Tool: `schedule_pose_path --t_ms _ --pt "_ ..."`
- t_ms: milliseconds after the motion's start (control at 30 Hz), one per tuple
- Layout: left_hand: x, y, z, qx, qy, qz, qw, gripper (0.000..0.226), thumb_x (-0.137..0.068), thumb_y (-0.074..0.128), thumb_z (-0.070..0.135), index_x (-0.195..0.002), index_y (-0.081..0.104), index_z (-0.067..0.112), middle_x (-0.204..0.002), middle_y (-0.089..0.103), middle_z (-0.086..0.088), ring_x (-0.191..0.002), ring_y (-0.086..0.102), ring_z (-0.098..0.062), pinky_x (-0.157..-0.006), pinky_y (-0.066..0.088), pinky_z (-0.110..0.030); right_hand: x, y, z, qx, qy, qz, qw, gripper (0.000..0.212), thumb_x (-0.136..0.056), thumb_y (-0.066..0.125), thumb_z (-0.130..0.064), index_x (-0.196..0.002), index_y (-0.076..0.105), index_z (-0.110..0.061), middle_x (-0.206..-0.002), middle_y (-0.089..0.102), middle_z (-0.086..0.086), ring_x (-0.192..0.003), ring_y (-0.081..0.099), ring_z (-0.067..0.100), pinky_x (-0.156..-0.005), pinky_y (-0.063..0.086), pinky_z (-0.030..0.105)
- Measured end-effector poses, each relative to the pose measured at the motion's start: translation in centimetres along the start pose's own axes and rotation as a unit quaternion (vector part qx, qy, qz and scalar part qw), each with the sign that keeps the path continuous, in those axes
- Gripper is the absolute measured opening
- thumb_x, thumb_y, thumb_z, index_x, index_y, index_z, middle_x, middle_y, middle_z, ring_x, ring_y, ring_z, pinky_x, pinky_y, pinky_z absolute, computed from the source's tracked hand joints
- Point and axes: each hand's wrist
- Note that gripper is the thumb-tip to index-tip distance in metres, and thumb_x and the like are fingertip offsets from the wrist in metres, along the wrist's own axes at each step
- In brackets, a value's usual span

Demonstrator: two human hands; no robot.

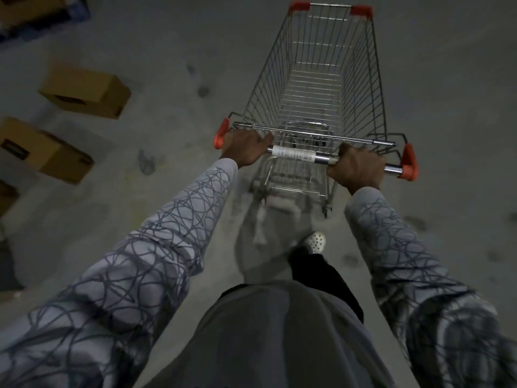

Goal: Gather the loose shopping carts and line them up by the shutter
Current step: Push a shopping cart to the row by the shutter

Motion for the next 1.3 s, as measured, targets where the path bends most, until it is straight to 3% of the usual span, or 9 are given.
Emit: schedule_pose_path --t_ms 333,567,800,933,1133,1233,1300 --pt "-17.3 -4.0 0.5 0.054 -0.166 -0.002 0.985 0.075 -0.099 0.018 0.063 -0.094 0.075 0.016 -0.104 0.072 -0.012 -0.101 0.066 -0.033 -0.082 0.04 -0.038 -26.2 -4.4 0.5 0.048 -0.136 -0.046 0.988 0.04 -0.076 0.07 -0.049 -0.099 0.068 -0.016 -0.091 0.07 0.011 -0.086 0.068 0.032 -0.079 0.053 0.04" --pt "-27.8 -6.9 -1.0 0.049 -0.277 0.016 0.959 0.063 -0.101 0.029 0.053 -0.095 0.073 0.009 -0.102 0.073 -0.017 -0.099 0.067 -0.036 -0.086 0.047 -0.038 -41.3 -5.6 -2.4 0.031 -0.219 -0.034 0.975 0.039 -0.074 0.069 -0.043 -0.103 0.068 -0.016 -0.09 0.071 0.014 -0.087 0.069 0.034 -0.077 0.048 0.037" --pt "-41.5 -10.6 -5.8 0.014 -0.306 0.02 0.952 0.048 -0.104 0.034 0.041 -0.107 0.069 0.009 -0.108 0.071 -0.017 -0.102 0.065 -0.037 -0.082 0.046 -0.038 -58.2 -7.2 -8.1 0.02 -0.269 -0.02 0.963 0.042 -0.075 0.067 -0.047 -0.104 0.07 -0.017 -0.102 0.073 0.013 -0.1 0.069 0.035 -0.09 0.048 0.041" --pt "-48.6 -12.1 -7.7 0.05 -0.362 0.03 0.93 0.063 -0.102 0.029 0.052 -0.099 0.072 0.006 -0.105 0.071 -0.018 -0.101 0.066 -0.036 -0.086 0.047 -0.039 -66.2 -8.3 -9.9 0.01 -0.297 -0.02 0.955 0.042 -0.075 0.069 -0.048 -0.103 0.071 -0.016 -0.101 0.073 0.013 -0.1 0.069 0.034 -0.09 0.046 0.039" --pt "-59.7 -14.6 -8.3 0.074 -0.379 0.007 0.922 0.07 -0.102 0.021 0.055 -0.114 0.069 0.006 -0.117 0.068 -0.02 -0.111 0.063 -0.039 -0.095 0.046 -0.045 -79.6 -9.4 -10.4 0.022 -0.342 -0.03 0.939 0.039 -0.077 0.071 -0.047 -0.1 0.067 -0.016 -0.095 0.07 0.013 -0.092 0.068 0.035 -0.082 0.047 0.038" --pt "-65.8 -15.5 -7.9 0.078 -0.392 0.006 0.916 0.075 -0.099 0.017 0.061 -0.115 0.068 0.008 -0.117 0.068 -0.019 -0.111 0.063 -0.038 -0.096 0.044 -0.046 -86.7 -10.1 -10.3 0.039 -0.367 0.021 0.929 0.037 -0.069 0.077 -0.042 -0.093 0.069 -0.015 -0.082 0.07 0.014 -0.079 0.07 0.037 -0.078 0.051 0.04" --pt "-70.0 -16.5 -7.4 0.084 -0.401 -0.001 0.912 0.077 -0.098 0.015 0.062 -0.117 0.067 0.009 -0.118 0.068 -0.019 -0.113 0.062 -0.038 -0.098 0.042 -0.047 -91.5 -10.9 -10.4 0.061 -0.374 -0.005 0.925 0.04 -0.072 0.074 -0.042 -0.101 0.069 -0.016 -0.092 0.072 0.016 -0.09 0.07 0.038 -0.082 0.047 0.04"
Point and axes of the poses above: each hand's wrist, its own x-axis away from the middle knuckle, its own y-axis out of the palm, z = x × y
